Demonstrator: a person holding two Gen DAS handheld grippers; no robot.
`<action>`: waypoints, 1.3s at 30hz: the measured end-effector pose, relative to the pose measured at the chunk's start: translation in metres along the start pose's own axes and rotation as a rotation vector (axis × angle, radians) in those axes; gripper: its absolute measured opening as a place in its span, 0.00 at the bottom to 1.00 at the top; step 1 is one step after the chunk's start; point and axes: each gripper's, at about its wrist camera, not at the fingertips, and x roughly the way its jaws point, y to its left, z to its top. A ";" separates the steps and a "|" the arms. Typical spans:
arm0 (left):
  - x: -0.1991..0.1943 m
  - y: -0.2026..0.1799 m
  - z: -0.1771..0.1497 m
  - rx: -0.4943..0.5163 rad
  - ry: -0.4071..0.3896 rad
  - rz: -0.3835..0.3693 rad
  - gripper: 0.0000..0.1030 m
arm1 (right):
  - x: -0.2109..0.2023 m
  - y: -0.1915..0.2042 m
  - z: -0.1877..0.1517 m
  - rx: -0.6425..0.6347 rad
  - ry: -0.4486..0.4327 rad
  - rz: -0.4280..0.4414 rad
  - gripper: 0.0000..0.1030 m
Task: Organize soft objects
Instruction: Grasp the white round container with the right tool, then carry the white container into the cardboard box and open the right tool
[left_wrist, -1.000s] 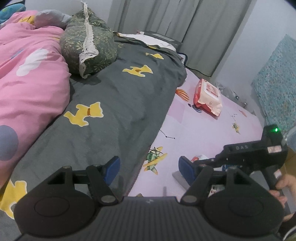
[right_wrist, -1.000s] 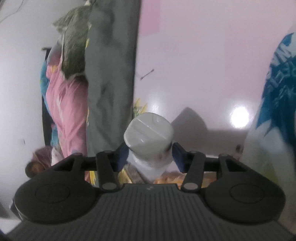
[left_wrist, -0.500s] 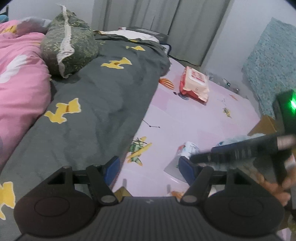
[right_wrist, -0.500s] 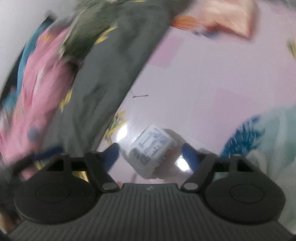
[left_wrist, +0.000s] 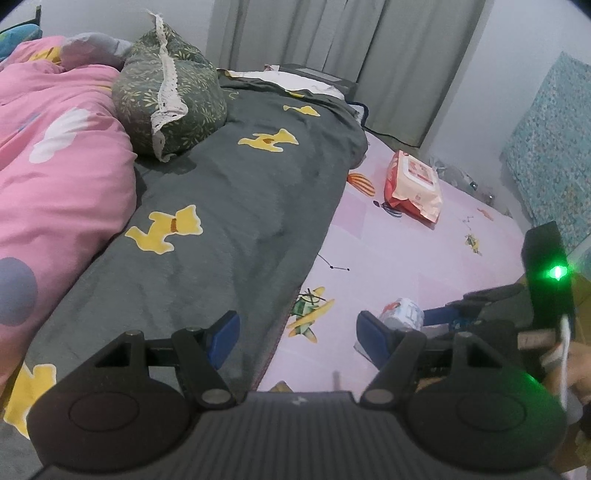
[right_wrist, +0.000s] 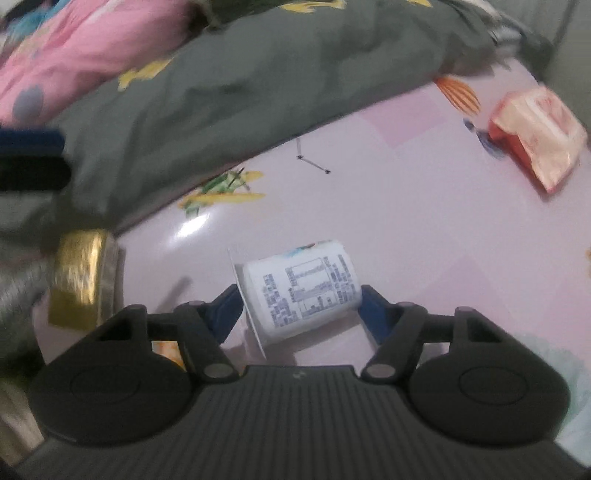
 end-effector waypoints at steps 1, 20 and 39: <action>0.000 0.000 0.000 0.001 0.000 -0.001 0.69 | 0.001 -0.006 0.001 0.051 0.001 0.035 0.65; 0.008 -0.047 -0.017 0.165 0.038 -0.089 0.74 | -0.019 -0.097 -0.018 0.621 0.008 0.242 0.66; 0.093 -0.124 -0.033 0.332 0.140 -0.079 0.64 | -0.007 -0.095 -0.033 0.782 -0.003 0.359 0.45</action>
